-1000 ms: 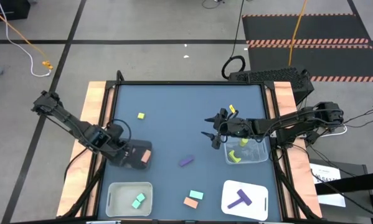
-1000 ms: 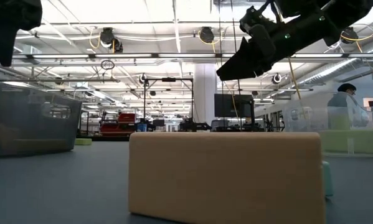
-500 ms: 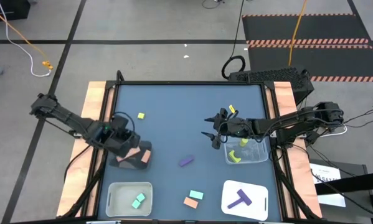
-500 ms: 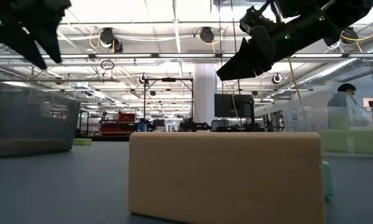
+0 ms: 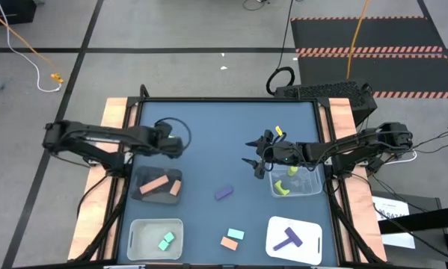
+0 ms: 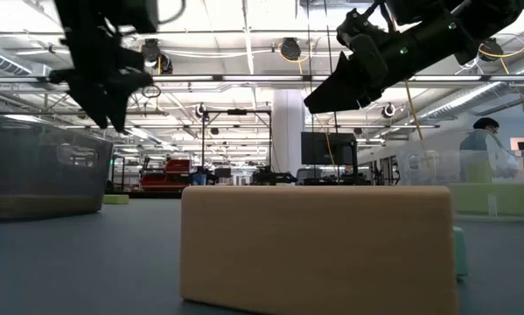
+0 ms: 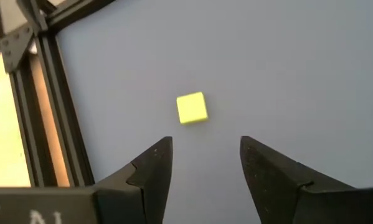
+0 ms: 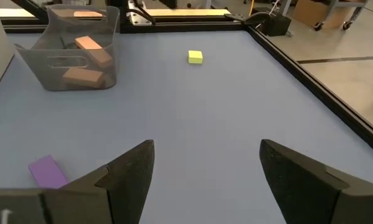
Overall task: Sort & place blocks by color
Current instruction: Put the green block into the transparent bin
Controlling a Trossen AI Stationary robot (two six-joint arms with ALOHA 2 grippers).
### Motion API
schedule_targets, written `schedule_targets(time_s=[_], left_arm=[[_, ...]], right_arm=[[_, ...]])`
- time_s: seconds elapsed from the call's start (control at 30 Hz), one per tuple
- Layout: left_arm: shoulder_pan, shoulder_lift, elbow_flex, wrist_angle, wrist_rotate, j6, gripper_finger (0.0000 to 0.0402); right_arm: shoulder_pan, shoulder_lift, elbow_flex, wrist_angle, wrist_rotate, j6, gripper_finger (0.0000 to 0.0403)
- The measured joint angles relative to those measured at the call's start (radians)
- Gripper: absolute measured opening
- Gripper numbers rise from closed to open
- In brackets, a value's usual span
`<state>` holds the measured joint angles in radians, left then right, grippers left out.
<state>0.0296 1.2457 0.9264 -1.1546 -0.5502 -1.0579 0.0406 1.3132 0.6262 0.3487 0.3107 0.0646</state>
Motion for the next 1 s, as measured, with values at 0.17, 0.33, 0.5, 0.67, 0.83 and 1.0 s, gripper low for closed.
schedule_targets(time_s=[0.17, 0.33, 0.5, 0.67, 0.83, 1.0], left_arm=[[0.118, 0.113, 0.000, 0.061, 0.032, 0.128, 0.0216], [0.223, 0.212, 0.000, 0.063, 0.068, 0.149, 0.0241], [0.307, 0.290, 0.000, 0.082, 0.147, 0.229, 0.0249], [0.368, 0.343, 0.000, 0.201, 0.223, 0.353, 0.0241], [0.425, 0.384, 0.000, 0.246, 0.262, 0.409, 0.0231], [0.458, 0.400, -0.006, 0.242, 0.263, 0.402, 0.0223]], right_arm=[[0.000, 0.000, 0.000, 0.000, 0.000, 0.002, 0.0281], [0.000, 0.000, 0.000, -0.001, 0.000, 0.001, 0.0281], [0.000, 0.000, 0.000, -0.001, 0.000, 0.000, 0.0281], [0.000, 0.000, 0.000, -0.002, 0.000, -0.001, 0.0281], [0.000, 0.000, 0.000, -0.002, -0.002, -0.001, 0.0281], [0.000, 0.000, 0.000, -0.004, -0.002, -0.001, 0.0281]])
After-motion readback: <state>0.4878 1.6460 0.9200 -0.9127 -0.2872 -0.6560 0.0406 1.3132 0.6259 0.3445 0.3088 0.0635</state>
